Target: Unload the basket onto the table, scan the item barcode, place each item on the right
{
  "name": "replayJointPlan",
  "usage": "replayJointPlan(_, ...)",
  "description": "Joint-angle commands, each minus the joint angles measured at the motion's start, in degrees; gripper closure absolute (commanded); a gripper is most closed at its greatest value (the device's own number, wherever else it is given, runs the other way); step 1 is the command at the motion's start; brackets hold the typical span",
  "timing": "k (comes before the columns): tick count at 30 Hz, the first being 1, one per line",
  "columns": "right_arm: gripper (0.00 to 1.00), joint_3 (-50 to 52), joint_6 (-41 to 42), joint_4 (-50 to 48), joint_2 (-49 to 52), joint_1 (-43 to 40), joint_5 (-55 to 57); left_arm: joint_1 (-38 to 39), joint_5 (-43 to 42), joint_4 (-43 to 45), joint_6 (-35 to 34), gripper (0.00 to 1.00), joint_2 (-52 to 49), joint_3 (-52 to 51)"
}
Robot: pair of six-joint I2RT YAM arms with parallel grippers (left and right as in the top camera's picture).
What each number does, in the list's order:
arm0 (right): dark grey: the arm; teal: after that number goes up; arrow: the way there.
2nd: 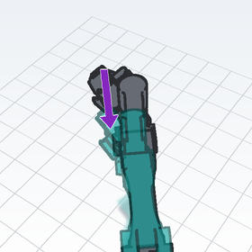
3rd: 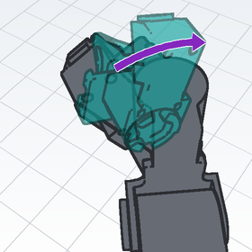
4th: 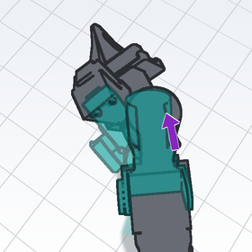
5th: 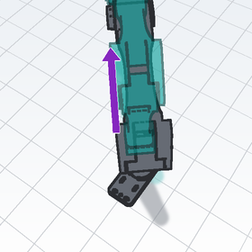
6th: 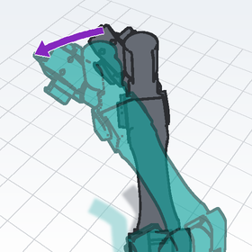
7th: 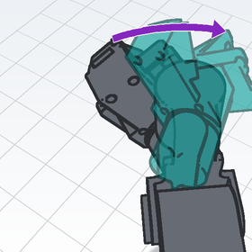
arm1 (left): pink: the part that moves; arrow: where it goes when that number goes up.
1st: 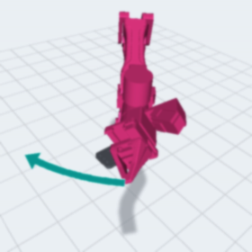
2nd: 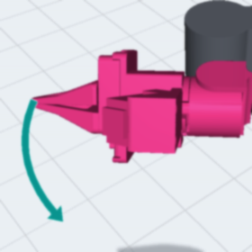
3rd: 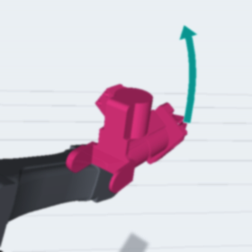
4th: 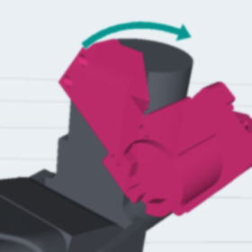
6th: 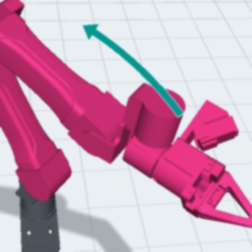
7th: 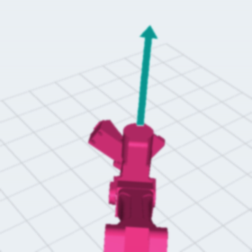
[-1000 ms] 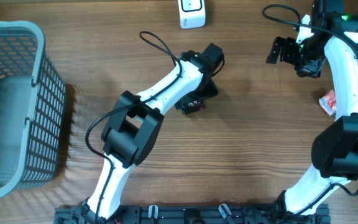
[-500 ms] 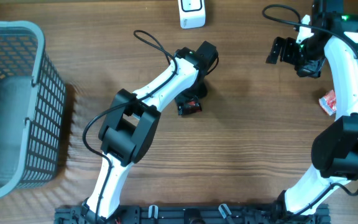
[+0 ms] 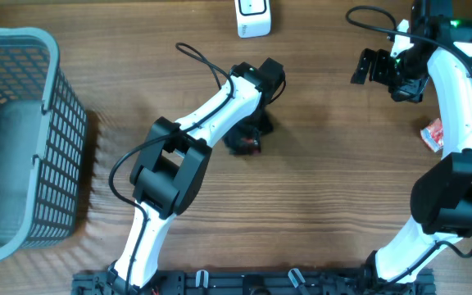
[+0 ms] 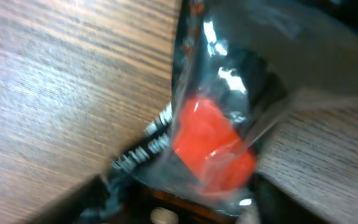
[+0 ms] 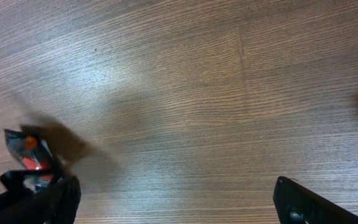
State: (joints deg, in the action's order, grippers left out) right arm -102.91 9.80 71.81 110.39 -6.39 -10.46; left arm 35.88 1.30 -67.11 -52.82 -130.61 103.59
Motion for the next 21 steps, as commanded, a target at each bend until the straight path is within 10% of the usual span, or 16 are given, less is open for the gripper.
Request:
replayJointPlan(1, 0.0, -0.5, -0.7, 0.2, 0.0, 0.4, -0.4, 0.0, -1.5, 0.0, 0.1, 0.51, -0.5, -0.5)
replayJointPlan(15, 0.0, -0.5, -0.6, 0.1, 0.0, 0.4, -0.4, 0.0, -1.5, -0.7, 0.2, 0.64, -0.5, -0.5)
replayJointPlan(21, 0.0, -0.5, -0.7, 0.0, 0.0, 0.4, -0.4, 0.0, 0.3, -1.1, 6.5, 0.09, -0.5, -0.5)
